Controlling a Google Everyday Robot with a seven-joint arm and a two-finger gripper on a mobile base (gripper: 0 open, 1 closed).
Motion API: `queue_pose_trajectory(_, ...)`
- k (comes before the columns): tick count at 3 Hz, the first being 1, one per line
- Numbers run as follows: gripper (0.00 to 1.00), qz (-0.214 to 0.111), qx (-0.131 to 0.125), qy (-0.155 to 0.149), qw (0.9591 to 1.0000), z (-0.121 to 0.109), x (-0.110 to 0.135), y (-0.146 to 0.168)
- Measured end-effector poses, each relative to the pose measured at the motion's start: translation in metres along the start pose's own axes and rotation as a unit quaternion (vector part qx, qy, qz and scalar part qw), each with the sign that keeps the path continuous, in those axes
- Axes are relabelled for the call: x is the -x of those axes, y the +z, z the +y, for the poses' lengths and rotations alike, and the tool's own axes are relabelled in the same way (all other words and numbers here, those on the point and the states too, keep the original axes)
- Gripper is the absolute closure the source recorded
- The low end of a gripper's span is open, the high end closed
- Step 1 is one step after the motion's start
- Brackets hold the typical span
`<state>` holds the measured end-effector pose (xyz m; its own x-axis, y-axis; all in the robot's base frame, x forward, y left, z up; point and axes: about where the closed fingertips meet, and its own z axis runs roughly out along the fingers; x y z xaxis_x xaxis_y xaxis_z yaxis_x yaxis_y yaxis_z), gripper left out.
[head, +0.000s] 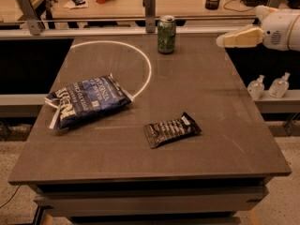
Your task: Move green can near rxbar chocolate
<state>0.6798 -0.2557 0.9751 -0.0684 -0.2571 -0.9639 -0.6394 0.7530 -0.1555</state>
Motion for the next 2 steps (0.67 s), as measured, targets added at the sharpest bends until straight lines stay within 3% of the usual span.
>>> queue_pose_trajectory(1,0.0,-0.025,0.011,0.004,0.9996,-0.0142,0.0022,0.0331)
queue_pose_trajectory(2,0.0,-0.026,0.014,0.005,0.9995,-0.0144,0.0013,0.0407)
